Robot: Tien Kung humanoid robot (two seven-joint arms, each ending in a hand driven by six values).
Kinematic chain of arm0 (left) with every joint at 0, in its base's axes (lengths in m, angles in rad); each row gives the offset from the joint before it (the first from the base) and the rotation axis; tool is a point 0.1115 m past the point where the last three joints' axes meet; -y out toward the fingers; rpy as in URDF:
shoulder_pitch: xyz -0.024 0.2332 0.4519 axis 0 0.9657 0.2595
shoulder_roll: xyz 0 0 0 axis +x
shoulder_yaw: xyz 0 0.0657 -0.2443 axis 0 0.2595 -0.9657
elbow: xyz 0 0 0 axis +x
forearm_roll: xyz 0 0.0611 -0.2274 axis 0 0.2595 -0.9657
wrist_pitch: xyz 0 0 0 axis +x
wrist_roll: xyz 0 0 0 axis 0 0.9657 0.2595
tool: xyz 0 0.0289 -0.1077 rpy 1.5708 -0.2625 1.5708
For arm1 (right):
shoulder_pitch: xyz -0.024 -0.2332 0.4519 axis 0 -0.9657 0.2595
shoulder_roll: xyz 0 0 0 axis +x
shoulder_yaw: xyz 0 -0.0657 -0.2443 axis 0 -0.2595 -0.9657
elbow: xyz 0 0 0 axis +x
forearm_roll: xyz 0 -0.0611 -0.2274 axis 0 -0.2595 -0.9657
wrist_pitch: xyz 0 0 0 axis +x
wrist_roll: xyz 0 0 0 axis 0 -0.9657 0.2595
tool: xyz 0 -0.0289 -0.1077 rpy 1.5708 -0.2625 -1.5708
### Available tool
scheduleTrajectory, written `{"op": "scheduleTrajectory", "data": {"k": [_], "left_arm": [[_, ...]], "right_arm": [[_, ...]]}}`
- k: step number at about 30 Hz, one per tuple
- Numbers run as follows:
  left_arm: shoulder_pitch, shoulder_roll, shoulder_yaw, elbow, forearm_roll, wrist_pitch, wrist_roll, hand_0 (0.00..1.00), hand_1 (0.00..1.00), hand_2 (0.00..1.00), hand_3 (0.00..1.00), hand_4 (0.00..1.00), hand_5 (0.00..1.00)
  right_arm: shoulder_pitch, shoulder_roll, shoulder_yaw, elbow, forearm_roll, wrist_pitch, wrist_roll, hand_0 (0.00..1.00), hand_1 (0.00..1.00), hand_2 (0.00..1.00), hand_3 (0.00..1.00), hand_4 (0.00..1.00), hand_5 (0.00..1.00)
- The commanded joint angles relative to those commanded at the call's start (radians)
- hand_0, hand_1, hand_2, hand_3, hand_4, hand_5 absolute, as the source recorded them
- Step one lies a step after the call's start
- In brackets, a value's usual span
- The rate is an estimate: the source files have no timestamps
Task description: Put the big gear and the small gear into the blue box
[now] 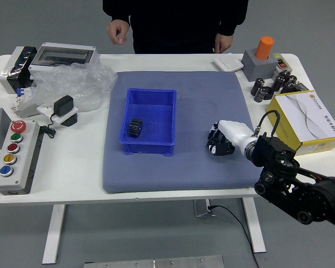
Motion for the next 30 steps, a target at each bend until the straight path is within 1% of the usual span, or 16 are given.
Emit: {"op": "scheduleTrajectory", "data": {"k": [5,6,11,12,17,18,21,25,30], "left_arm": [[0.000,0.000,0.001,0.000,0.000,0.000,0.000,0.722,0.671,0.678,0.685,0.438,0.025],[0.000,0.000,0.001,0.000,0.000,0.000,0.000,0.722,0.671,0.677,0.684,0.439,0.026],[0.000,0.000,0.001,0.000,0.000,0.000,0.000,0.722,0.671,0.677,0.684,0.439,0.026],[0.000,0.000,0.000,0.000,0.000,0.000,0.000,0.721,0.671,0.678,0.684,0.440,0.027],[0.000,0.000,-0.001,0.000,0.001,0.000,-0.001,0.721,0.671,0.678,0.684,0.440,0.027],[0.000,0.000,-0.001,0.000,0.001,0.000,-0.001,0.721,0.671,0.679,0.685,0.441,0.027],[0.000,0.001,-0.001,0.000,0.002,0.000,-0.001,0.721,0.671,0.679,0.685,0.441,0.027],[0.000,0.001,-0.002,0.000,0.001,-0.001,0.000,0.722,0.671,0.678,0.683,0.441,0.028],[-0.001,0.002,-0.003,0.000,0.002,-0.001,0.000,0.721,0.671,0.678,0.683,0.440,0.028]], "right_arm": [[-0.003,-0.001,0.001,-0.001,-0.005,-0.008,0.004,0.634,0.498,0.534,0.522,0.467,0.092],[-0.004,-0.001,0.002,0.000,-0.007,-0.010,0.005,0.621,0.492,0.518,0.516,0.448,0.052],[-0.007,-0.002,0.006,0.000,-0.016,-0.023,0.011,0.621,0.492,0.518,0.516,0.448,0.052],[-0.007,-0.002,0.007,0.000,-0.017,-0.025,0.012,0.608,0.484,0.510,0.508,0.454,0.033],[-0.009,-0.004,0.017,0.004,-0.023,-0.033,0.015,0.608,0.484,0.510,0.508,0.454,0.033],[-0.009,-0.005,0.019,0.006,-0.024,-0.033,0.015,0.603,0.485,0.506,0.508,0.458,0.013],[-0.006,-0.008,0.029,0.012,-0.027,-0.034,0.014,0.603,0.485,0.506,0.508,0.458,0.013],[0.002,-0.013,0.046,0.028,-0.034,-0.033,0.010,0.604,0.485,0.506,0.507,0.456,0.005],[0.024,-0.016,0.081,0.065,-0.052,-0.029,-0.001,0.604,0.486,0.506,0.506,0.459,0.003]]}}
